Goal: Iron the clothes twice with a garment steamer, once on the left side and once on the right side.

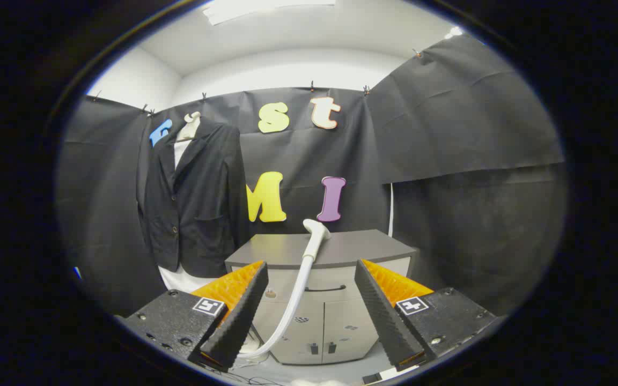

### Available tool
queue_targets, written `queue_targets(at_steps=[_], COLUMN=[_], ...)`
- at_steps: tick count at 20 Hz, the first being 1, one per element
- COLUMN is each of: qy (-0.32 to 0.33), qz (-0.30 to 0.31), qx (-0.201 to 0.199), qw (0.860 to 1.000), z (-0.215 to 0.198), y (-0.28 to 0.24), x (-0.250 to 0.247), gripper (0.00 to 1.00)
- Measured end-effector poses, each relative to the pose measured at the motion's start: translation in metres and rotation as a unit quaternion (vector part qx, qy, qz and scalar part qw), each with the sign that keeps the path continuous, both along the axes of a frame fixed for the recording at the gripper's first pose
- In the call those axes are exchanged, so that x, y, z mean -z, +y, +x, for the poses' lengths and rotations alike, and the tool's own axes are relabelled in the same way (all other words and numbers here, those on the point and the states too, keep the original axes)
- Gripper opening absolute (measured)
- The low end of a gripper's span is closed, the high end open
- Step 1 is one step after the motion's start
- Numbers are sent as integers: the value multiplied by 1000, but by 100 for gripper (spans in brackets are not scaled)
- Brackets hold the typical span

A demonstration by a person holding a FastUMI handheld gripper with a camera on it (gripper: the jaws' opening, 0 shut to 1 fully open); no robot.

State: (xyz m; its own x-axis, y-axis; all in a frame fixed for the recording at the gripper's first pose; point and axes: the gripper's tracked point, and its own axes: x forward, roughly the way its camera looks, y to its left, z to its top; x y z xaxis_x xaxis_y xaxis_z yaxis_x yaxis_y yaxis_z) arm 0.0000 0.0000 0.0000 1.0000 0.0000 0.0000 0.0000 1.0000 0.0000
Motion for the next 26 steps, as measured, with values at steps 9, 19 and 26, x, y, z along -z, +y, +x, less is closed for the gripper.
queue_targets(at_steps=[9, 19, 26], qy=[3, 13, 8], qz=[3, -8, -8], qx=[15, 31, 44], qw=[1000, 999, 999], z=[-11, -8, 9], y=[27, 49, 53], x=[-2, 1, -17], gripper=[100, 100, 100])
